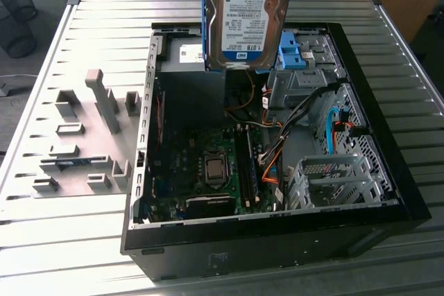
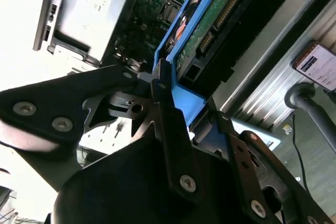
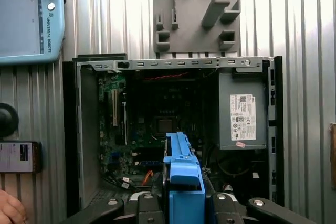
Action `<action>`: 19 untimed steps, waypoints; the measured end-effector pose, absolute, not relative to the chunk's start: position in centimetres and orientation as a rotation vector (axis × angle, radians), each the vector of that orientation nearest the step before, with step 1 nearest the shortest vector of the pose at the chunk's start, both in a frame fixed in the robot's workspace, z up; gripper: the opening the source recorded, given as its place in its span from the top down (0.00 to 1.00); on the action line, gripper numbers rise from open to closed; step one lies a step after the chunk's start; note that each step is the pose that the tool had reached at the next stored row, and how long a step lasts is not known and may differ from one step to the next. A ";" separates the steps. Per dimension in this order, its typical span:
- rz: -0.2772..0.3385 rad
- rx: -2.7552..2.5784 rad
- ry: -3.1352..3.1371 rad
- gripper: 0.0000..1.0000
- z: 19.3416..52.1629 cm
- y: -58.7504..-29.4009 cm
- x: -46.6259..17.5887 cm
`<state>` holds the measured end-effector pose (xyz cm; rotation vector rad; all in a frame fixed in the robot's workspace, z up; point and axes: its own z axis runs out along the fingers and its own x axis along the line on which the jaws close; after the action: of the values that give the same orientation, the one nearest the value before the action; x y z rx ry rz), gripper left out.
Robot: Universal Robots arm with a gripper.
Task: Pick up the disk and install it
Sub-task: 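Insert the disk into the insertion slot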
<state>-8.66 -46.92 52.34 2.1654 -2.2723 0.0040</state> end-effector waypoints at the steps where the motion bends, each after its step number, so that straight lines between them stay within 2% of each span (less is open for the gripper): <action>1: 0.005 2.165 -2.272 0.64 52.3 -47.0 -8.5; 14: 0.005 2.164 -2.271 0.64 51.9 -47.3 -3.2; 19: 0.005 2.164 -2.271 0.64 51.7 -48.7 -3.1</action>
<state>-3.08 -48.67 51.75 2.1636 -2.2709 0.0049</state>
